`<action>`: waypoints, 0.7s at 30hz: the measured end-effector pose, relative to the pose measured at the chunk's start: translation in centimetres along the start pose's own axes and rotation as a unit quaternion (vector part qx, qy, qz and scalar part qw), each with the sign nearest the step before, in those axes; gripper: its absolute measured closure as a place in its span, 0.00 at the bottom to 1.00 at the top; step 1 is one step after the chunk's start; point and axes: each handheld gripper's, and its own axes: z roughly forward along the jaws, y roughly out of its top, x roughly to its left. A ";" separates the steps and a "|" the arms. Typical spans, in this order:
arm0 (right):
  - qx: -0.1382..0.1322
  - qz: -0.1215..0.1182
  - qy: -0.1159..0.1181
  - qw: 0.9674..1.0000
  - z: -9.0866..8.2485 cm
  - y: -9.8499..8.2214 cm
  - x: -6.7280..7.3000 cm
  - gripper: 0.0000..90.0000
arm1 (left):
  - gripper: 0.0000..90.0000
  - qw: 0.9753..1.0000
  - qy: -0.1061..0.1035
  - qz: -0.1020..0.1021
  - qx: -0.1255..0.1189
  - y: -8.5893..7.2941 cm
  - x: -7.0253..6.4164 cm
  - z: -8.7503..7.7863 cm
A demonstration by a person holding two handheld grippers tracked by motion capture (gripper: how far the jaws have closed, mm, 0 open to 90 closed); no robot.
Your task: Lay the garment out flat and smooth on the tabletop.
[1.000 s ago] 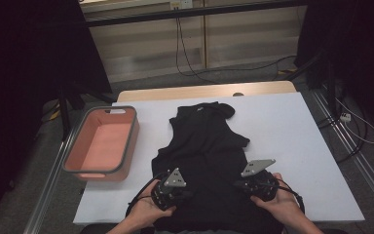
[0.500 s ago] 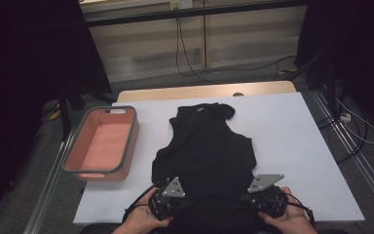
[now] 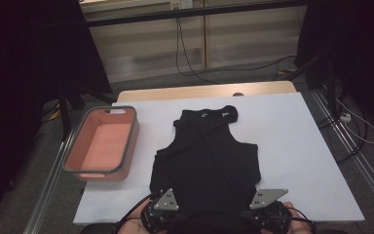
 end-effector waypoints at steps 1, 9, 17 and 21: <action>0.000 0.001 0.002 1.000 0.0 -0.1 0.1 0.99 | 1.00 1.000 0.003 -0.002 -0.006 -0.1 -0.1 -0.1; -0.032 0.028 -0.015 0.999 -0.4 0.6 -1.6 0.66 | 0.86 0.997 0.054 -0.026 -0.041 0.7 2.4 -0.9; -0.056 0.044 -0.059 0.996 -0.7 2.3 -5.7 0.60 | 0.68 0.993 0.109 -0.033 -0.038 1.9 6.0 -0.9; -0.054 0.031 -0.063 0.996 0.1 3.6 -6.9 0.58 | 0.64 0.991 0.120 -0.040 -0.040 2.3 7.3 -0.7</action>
